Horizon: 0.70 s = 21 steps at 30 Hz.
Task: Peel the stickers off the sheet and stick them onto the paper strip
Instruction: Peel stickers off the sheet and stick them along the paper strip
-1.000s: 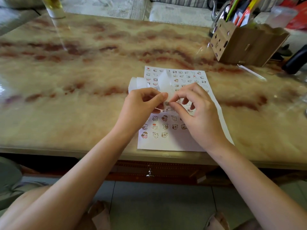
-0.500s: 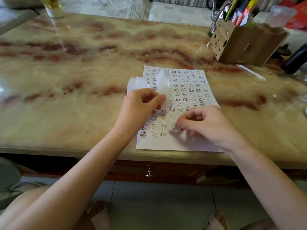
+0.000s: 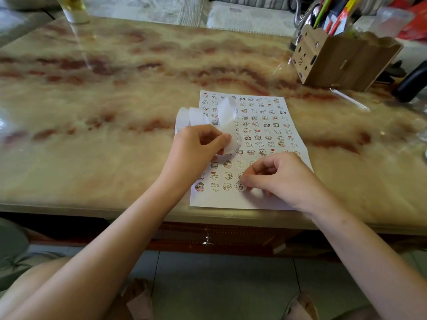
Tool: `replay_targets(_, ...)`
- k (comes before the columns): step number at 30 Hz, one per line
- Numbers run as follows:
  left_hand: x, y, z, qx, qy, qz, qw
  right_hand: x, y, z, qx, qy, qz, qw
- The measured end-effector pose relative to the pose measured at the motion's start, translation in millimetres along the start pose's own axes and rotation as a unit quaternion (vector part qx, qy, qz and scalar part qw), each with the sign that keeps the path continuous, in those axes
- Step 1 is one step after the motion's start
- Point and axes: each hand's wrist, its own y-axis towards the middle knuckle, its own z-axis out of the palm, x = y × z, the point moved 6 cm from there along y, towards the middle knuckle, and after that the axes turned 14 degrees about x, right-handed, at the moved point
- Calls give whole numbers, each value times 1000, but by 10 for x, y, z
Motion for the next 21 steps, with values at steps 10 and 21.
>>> replay_targets(10,4,8,0,2,12,-2,1000,-8,11,1,-19,-39,-7,999)
replay_targets(21,8,9,3,5,15,-3,1000,-33,-11,41,-57,-89,-15,994)
